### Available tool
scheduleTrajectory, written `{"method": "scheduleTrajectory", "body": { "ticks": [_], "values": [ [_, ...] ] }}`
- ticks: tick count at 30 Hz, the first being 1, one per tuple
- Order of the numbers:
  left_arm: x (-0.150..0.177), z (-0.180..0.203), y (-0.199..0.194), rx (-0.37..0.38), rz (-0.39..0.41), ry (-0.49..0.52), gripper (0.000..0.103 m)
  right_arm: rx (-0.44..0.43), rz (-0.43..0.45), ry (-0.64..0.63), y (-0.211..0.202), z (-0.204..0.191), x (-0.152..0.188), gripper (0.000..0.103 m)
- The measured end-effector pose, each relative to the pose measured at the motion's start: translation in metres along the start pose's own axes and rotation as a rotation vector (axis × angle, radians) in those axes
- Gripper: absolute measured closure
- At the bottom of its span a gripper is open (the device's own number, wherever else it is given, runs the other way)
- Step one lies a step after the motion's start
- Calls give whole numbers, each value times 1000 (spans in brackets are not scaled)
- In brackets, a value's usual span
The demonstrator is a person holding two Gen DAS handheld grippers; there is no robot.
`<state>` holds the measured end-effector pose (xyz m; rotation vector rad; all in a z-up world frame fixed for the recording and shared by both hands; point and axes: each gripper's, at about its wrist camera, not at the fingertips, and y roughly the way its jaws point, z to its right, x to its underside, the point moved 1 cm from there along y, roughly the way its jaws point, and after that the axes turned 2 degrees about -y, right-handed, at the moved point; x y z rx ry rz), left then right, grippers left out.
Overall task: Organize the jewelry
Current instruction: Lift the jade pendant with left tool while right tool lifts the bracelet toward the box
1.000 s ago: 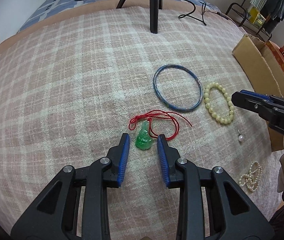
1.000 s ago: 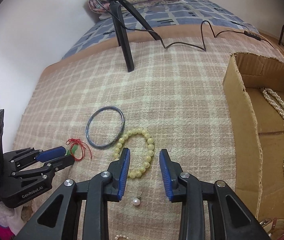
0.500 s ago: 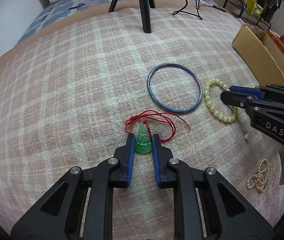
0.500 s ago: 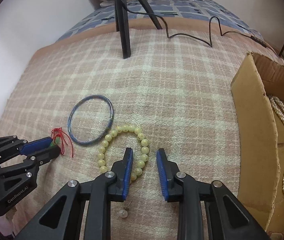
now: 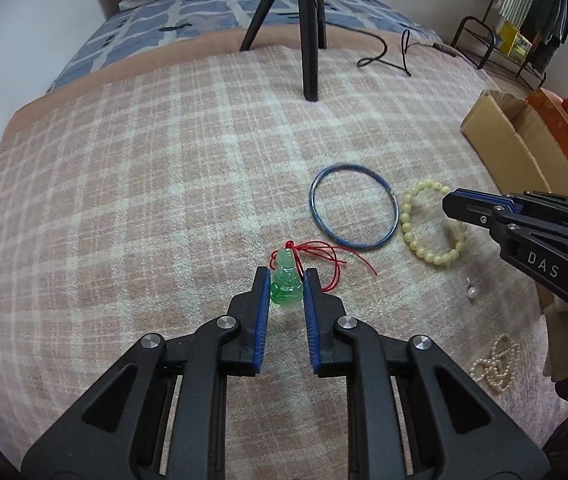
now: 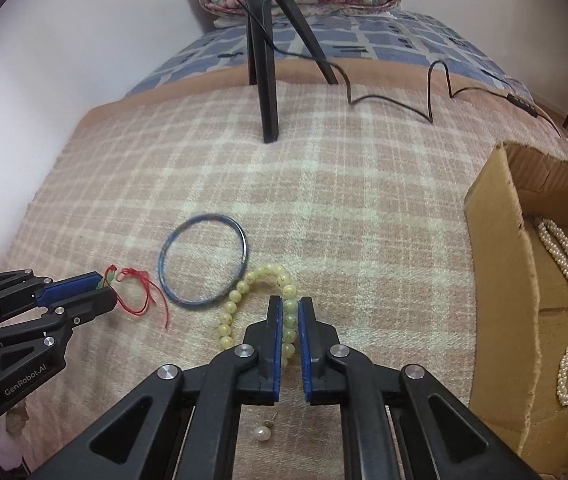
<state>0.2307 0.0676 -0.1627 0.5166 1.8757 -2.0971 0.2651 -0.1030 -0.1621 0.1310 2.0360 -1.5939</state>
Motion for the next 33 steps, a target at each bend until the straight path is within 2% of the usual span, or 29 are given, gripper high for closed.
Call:
{"method": "scheduleTrajectory", "body": {
  "ticks": [14, 22, 33],
  "values": [
    [-15, 0, -63, 48, 119, -34, 88, -25, 116, -13, -57, -12, -1, 98],
    [-22, 5, -110, 93, 203, -56, 88, -27, 210, -10, -117, -5, 9, 98],
    [-34, 55, -143, 162, 269, -10, 88, -3, 304, 4, -184, 20, 31, 98]
  ]
}}
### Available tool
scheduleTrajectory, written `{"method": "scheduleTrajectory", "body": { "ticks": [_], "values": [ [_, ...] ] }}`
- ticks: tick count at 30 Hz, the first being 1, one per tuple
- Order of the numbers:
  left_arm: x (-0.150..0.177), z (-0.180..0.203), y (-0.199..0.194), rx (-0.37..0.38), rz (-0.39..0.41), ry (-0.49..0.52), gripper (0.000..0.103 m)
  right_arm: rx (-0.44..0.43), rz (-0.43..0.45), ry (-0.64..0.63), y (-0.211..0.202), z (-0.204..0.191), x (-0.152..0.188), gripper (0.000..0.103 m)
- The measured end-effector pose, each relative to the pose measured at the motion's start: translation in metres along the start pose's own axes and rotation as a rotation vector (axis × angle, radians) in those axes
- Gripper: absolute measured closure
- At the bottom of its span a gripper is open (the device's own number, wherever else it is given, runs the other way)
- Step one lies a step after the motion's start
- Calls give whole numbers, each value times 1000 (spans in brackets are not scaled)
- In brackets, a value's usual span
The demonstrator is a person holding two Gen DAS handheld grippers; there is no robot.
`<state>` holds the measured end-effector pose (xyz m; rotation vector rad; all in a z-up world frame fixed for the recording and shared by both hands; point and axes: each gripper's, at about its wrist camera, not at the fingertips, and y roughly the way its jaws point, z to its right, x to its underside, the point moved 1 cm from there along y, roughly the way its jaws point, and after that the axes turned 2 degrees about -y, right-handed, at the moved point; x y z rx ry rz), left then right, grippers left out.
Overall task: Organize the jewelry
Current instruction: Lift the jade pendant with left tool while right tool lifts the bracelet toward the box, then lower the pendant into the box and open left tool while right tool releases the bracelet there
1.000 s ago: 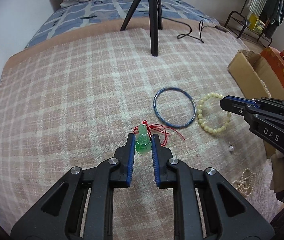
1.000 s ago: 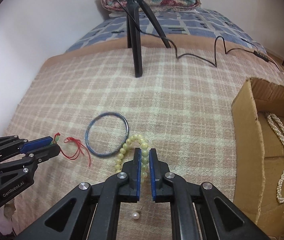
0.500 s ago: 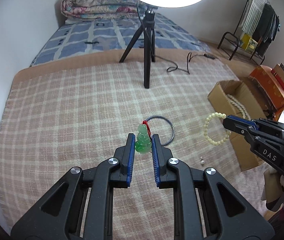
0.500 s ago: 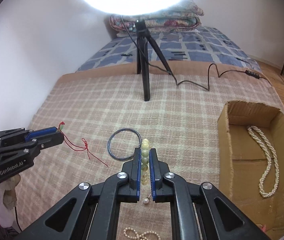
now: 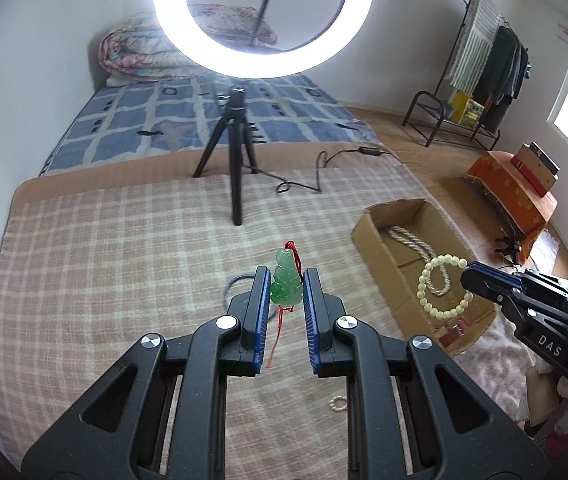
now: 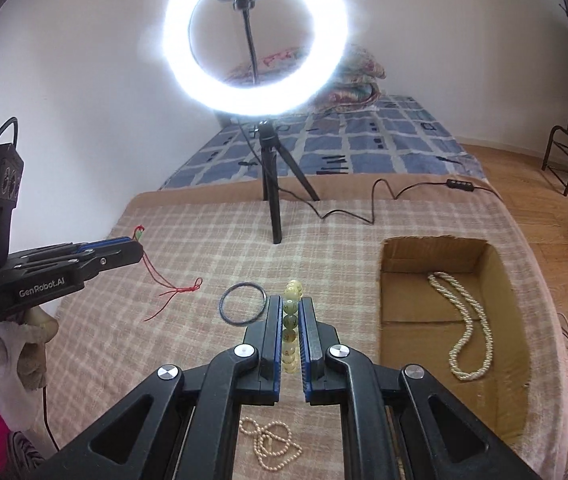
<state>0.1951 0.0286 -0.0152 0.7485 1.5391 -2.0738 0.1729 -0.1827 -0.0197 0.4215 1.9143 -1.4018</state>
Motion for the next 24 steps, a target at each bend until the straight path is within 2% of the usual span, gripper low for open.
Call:
{"method": "scheduleTrajectory", "body": {
  "ticks": [12, 24],
  "values": [
    [-15, 80, 19, 98, 5, 74, 88, 79, 22, 71, -52, 65, 29, 98],
    [-35, 139, 65, 156, -27, 91, 88, 103, -1, 114, -58, 108, 49, 98]
  ]
}}
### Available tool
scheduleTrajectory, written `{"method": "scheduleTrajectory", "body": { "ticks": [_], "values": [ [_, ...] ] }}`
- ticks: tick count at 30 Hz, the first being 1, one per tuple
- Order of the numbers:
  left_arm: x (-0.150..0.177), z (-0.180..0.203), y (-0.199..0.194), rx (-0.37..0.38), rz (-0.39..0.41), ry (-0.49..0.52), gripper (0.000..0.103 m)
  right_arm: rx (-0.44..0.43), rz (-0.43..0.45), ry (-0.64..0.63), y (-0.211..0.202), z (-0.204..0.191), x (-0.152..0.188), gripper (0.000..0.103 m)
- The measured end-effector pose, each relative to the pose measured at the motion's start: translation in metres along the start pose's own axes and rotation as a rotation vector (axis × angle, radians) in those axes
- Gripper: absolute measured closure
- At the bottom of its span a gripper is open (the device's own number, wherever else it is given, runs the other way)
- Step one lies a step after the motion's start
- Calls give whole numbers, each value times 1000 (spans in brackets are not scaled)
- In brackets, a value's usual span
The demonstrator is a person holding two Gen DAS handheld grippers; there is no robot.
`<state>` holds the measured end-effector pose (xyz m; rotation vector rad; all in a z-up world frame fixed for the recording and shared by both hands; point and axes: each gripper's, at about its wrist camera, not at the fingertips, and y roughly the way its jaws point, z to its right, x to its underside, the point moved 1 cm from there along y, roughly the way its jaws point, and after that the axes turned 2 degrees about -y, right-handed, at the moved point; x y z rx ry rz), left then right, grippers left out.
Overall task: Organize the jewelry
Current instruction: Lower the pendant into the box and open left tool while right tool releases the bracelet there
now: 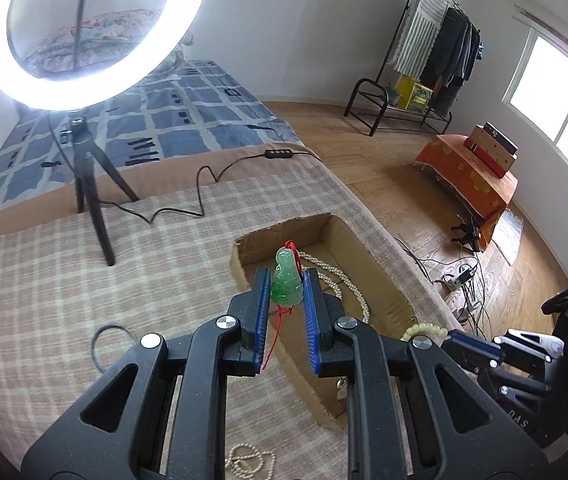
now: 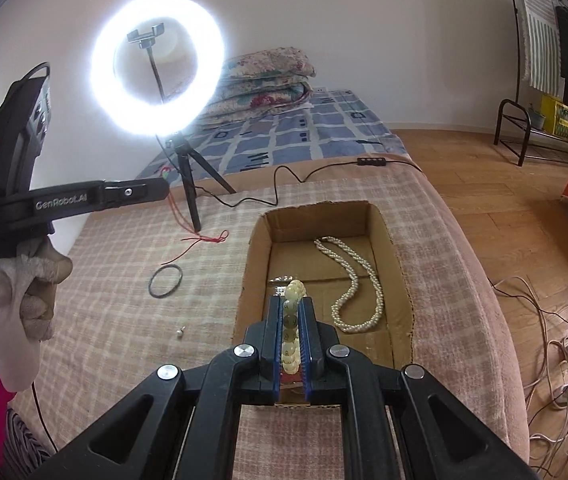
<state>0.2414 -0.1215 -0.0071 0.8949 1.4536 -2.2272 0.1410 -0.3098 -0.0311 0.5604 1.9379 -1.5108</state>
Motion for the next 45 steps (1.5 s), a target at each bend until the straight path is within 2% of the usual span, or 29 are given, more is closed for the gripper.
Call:
{"method": "scheduleTrajectory", "body": {
  "ticks": [7, 25, 36, 38, 39, 40, 41, 42, 45],
  "values": [
    [-5, 12, 37, 2, -39, -7, 88, 16, -25, 24, 10, 18, 6, 98],
    [3, 24, 126, -73, -160, 29, 88, 22, -133, 84, 56, 47, 24, 98],
    [7, 24, 141, -85, -183, 42, 88, 7, -152, 89, 63, 50, 29, 97],
    [7, 26, 141, -79, -184, 52, 87, -2, -155, 78, 64, 47, 28, 91],
    [7, 26, 141, -80, -185, 55, 81, -3, -154, 69, 64, 44, 28, 85],
    [7, 26, 140, -83, -185, 56, 59, -1, -148, 59, 63, 42, 28, 70],
    [7, 26, 137, -84, -173, 54, 44, 3, -143, 52, 61, 40, 27, 54],
    [6, 27, 135, -82, -159, 54, 43, 9, -137, 46, 60, 38, 27, 40],
    [5, 26, 129, -87, -154, 58, 43, 8, -112, 28, 54, 32, 25, 25]
  ]
}}
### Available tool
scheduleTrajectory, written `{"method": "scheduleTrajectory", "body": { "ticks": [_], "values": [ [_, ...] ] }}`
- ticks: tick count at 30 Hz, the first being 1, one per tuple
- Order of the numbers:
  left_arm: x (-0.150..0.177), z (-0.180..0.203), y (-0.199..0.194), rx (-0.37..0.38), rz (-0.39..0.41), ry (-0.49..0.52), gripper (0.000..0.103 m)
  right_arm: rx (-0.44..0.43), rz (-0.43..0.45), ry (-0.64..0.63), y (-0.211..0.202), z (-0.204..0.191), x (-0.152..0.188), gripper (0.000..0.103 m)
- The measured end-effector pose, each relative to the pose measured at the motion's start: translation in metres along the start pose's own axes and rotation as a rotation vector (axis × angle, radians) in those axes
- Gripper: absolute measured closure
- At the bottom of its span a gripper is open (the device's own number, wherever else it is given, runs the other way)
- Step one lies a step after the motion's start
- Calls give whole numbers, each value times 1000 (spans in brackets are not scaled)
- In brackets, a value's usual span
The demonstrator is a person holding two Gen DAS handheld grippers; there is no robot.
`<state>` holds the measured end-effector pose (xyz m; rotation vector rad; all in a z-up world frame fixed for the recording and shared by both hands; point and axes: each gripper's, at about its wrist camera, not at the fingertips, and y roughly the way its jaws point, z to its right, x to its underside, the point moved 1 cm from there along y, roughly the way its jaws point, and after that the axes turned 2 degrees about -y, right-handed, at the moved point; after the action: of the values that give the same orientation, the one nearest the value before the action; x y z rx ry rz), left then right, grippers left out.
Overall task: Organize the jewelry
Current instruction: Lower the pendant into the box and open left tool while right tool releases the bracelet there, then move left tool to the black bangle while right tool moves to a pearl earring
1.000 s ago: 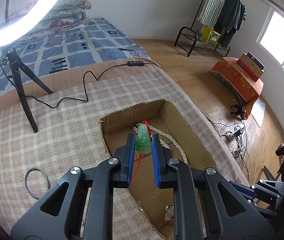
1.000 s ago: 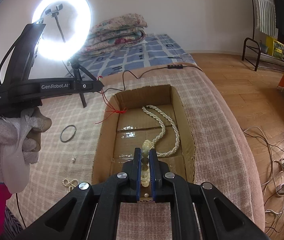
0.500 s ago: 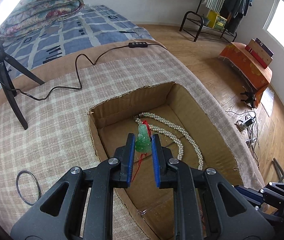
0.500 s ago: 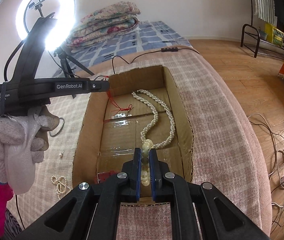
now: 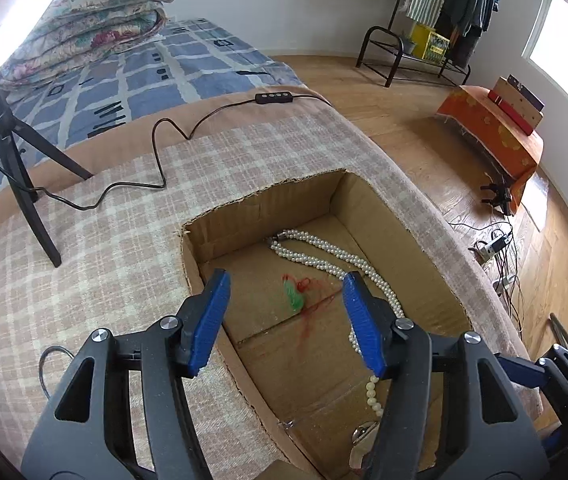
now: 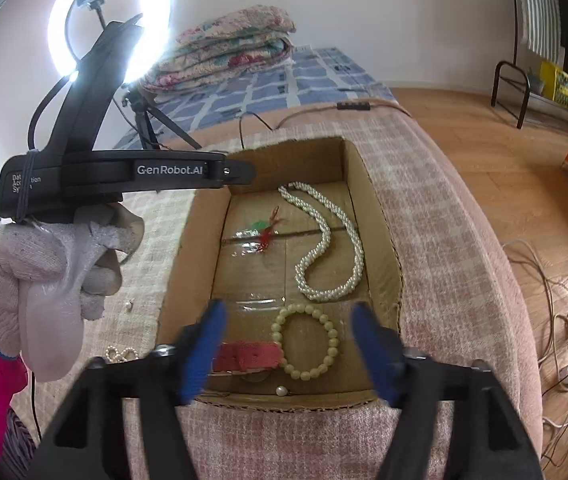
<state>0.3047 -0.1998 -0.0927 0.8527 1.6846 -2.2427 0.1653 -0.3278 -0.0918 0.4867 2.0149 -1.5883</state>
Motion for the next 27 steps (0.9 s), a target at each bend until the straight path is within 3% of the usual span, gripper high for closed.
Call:
{"method": "scheduleTrajectory", "body": {
  "ticks": [7, 27],
  "values": [
    [1, -2, -12, -8, 9, 1, 39, 39, 18, -45, -10, -14, -3, 7],
    [15, -46, -92, -53, 94, -8, 39, 28, 114, -109, -44, -58, -15, 5]
  ]
}}
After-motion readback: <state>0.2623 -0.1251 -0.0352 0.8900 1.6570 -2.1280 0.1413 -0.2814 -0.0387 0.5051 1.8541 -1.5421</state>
